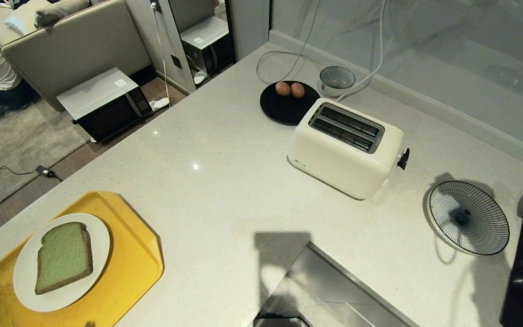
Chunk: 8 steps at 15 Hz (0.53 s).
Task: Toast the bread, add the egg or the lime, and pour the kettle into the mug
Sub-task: Put the egg in the bowl
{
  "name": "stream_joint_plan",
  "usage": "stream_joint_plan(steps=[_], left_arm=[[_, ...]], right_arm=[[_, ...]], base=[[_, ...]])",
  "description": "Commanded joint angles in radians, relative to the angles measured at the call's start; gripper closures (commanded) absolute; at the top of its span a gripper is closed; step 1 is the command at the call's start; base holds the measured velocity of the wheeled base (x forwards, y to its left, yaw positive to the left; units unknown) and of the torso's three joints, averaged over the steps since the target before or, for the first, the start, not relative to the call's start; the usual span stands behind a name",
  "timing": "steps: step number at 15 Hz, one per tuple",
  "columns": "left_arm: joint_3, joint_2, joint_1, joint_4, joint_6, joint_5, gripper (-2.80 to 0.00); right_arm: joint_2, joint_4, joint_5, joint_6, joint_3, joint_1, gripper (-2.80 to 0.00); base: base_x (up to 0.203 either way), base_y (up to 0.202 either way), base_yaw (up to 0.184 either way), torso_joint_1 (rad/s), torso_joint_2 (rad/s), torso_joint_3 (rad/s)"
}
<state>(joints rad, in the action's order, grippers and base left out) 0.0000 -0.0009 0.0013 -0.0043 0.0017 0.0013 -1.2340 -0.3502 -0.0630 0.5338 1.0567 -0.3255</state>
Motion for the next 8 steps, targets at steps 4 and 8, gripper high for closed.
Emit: stream_joint_plan(steps=[4, 8], left_arm=[[0.000, -0.001, 0.000, 0.000, 0.000, 0.000, 0.00], [0.000, -0.001, 0.000, 0.000, 0.000, 0.000, 0.00]], right_arm=[[0.085, 0.004, -0.001, -0.049, -0.007, 0.000, 0.00], [0.087, 0.007, -0.005, -0.077, 0.000, 0.006, 0.00]], base=[[0.000, 0.000, 0.000, 0.000, 0.00, 0.000], [0.000, 0.000, 0.000, 0.000, 0.00, 0.000]])
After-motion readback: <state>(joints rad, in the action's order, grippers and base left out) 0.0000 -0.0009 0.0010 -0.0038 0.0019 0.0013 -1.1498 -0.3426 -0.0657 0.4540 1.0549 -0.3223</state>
